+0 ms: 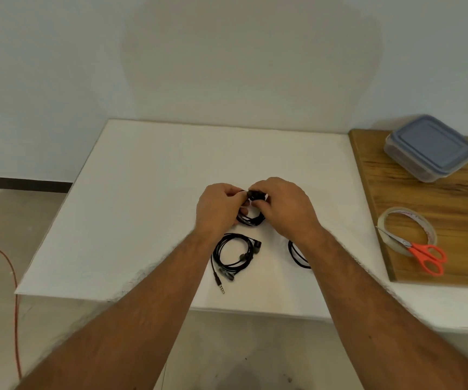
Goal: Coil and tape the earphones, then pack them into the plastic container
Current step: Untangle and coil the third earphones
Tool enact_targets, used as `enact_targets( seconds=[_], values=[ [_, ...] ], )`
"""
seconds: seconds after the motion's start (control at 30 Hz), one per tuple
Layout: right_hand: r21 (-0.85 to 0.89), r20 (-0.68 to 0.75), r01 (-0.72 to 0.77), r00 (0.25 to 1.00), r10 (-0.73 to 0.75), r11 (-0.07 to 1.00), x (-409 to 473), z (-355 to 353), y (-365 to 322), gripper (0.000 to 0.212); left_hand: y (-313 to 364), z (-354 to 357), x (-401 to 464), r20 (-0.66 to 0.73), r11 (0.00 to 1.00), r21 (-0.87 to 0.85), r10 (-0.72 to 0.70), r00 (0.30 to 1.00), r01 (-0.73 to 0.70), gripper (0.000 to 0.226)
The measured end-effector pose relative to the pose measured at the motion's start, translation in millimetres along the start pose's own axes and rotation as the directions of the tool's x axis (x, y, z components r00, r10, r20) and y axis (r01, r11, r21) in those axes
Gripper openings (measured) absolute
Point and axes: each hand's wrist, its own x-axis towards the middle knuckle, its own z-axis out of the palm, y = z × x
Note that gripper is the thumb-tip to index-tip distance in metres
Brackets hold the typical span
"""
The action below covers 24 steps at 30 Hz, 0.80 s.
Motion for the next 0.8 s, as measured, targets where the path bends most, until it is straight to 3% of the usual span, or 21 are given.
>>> enact_targets(
  seconds=[0.1, 0.27, 0.6, 0.8],
  values=[
    [0.008, 0.003, -0.042, 0.999, 0.042, 0.999, 0, 1, 0, 0.020, 0, 2, -3, -0.072, 0.960, 0.258, 0.129, 0.989, -0.107, 0.016],
    [-0.044, 0.000, -0.092, 0.996, 0.092, 0.995, 0, 4, -4, 0.021, -2, 5, -5, -0.095, 0.838, 0.519, 0.255, 0.962, -0.171, 0.029],
    [-0.175, -0.032, -0.135, 0.991, 0.132, 0.975, 3, 12, -11, 0.023, 0, -10, -4, 0.013, 0.705, 0.663, 0.328, 0.945, -0.254, 0.027],
    [-0.082, 0.037, -0.133, 0.990, 0.136, 0.988, 3, 9, -13, 0.031, -2, -7, -4, -0.004, 0.700, 0.680, 0.299, 0.954, -0.217, 0.023]
  ],
)
